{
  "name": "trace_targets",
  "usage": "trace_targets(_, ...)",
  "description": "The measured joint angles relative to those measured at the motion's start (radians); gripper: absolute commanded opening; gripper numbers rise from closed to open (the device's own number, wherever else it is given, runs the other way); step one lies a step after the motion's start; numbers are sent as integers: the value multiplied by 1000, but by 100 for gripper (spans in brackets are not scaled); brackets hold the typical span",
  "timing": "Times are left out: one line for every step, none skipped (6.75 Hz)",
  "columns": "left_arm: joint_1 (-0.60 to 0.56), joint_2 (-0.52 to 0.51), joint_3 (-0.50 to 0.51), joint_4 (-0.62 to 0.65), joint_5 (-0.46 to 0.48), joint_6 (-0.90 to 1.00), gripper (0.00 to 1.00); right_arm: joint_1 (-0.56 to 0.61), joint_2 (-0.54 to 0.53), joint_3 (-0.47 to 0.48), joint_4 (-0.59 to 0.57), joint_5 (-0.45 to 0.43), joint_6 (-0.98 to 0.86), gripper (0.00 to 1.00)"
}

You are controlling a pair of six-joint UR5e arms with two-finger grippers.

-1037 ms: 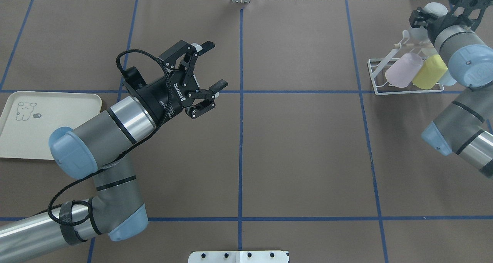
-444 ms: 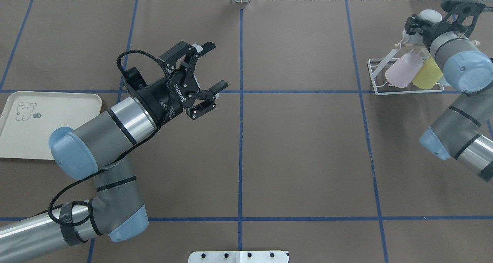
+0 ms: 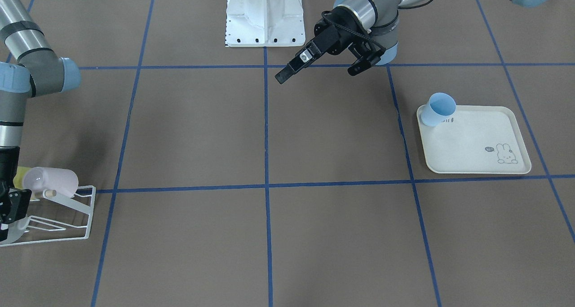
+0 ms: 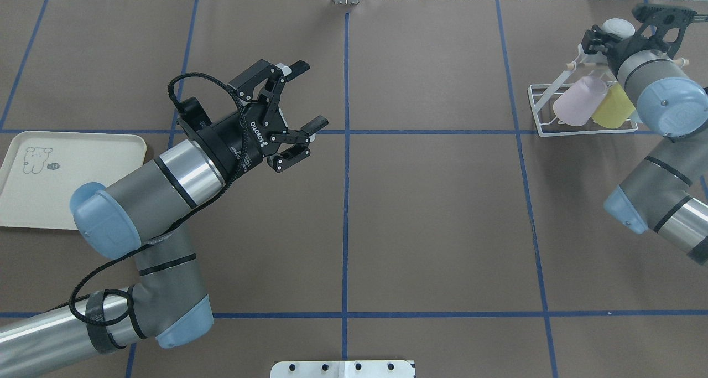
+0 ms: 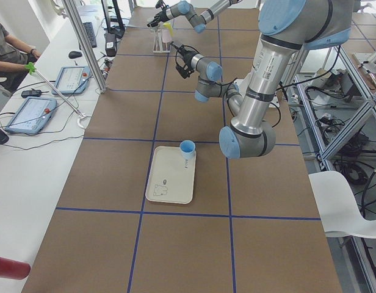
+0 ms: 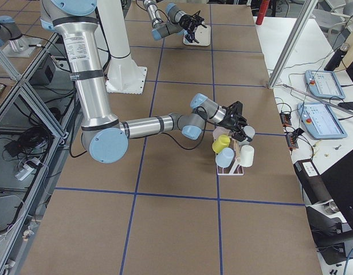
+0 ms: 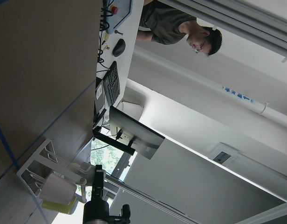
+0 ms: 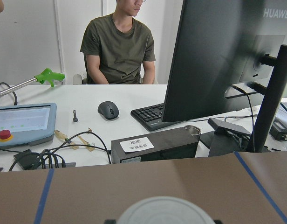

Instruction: Transfer IKEA cup to right arm and place on rack

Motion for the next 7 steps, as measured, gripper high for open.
trace_targets(0, 0, 0, 0, 0, 0, 100, 4, -7, 1, 0, 0, 0, 0)
trace_targets(0, 0, 0, 0, 0, 1, 100, 11, -10, 1, 0, -1, -1, 0)
trace_targets(0, 0, 0, 0, 0, 1, 100, 19, -12, 0, 0, -1, -2, 0)
trace_targets(1, 0, 0, 0, 0, 1, 100, 23, -12, 0, 0, -2, -2, 99)
trace_targets(1, 0, 0, 0, 0, 0, 100, 25, -12, -2, 0, -3, -2, 100)
trace_targets(1, 0, 0, 0, 0, 1, 100, 26, -14, -6, 0, -14, -13, 100)
trace_targets(1, 0, 0, 0, 0, 1, 100, 26, -18, -9, 1, -29, -40, 100)
